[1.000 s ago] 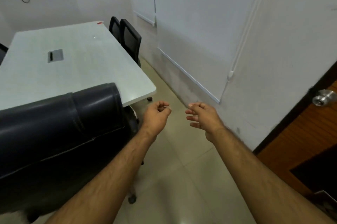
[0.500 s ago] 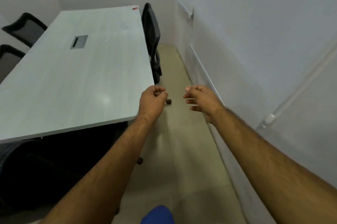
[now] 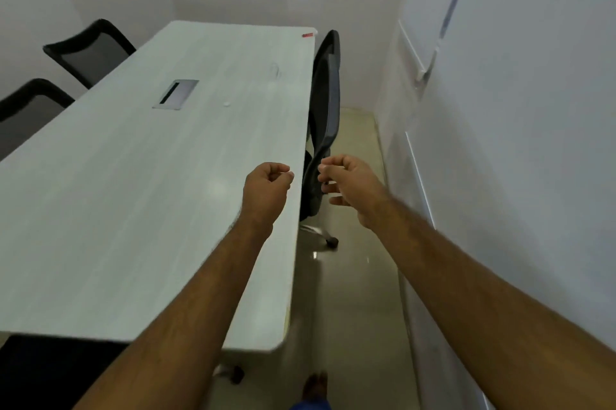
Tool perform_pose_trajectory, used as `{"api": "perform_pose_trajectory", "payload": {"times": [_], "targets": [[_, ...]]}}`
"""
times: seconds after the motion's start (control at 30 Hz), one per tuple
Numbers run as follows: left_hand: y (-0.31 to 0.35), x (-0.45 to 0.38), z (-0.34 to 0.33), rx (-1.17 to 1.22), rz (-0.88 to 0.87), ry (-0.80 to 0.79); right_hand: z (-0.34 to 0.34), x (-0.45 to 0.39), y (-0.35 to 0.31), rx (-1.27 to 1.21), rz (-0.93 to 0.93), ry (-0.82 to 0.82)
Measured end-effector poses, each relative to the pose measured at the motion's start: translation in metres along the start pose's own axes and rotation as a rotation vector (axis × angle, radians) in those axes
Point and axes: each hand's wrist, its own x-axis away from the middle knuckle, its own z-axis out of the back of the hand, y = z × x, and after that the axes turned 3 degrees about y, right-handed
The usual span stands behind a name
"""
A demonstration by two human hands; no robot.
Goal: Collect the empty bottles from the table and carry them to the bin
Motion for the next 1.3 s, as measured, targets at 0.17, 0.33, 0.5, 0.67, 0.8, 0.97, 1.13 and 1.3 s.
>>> {"api": "perform_pose_trajectory", "payload": {"times": [0.17, 0.33, 0.5, 0.67, 0.8, 0.97, 1.13, 1.3], "targets": [[0.033, -0.110, -0.045, -0.024, -0.001, 0.068, 0.013, -0.124, -0.040, 0.011, 0.034, -0.043], [0.049, -0.212, -0.090, -0.031, -0.012, 0.168, 0.020, -0.247, -0.061, -0.009, 0.020, -0.156], [0.060, -0.317, -0.150, -0.024, -0.029, 0.286, 0.039, -0.384, -0.085, -0.063, 0.089, -0.237], [0.074, -0.405, -0.204, -0.035, 0.038, 0.380, 0.055, -0.498, -0.108, 0.024, 0.088, -0.275], [0.075, -0.463, -0.223, -0.023, 0.091, 0.452, 0.049, -0.579, -0.128, -0.018, -0.017, -0.242], [0.066, -0.550, -0.244, -0.027, 0.124, 0.503, 0.031, -0.680, -0.143, -0.002, -0.084, -0.321], [0.046, -0.672, -0.261, -0.021, 0.159, 0.576, -0.007, -0.809, -0.138, 0.056, -0.235, -0.454], [0.018, -0.770, -0.259, 0.003, 0.269, 0.650, -0.062, -0.917, -0.122, 0.113, -0.443, -0.550]]}}
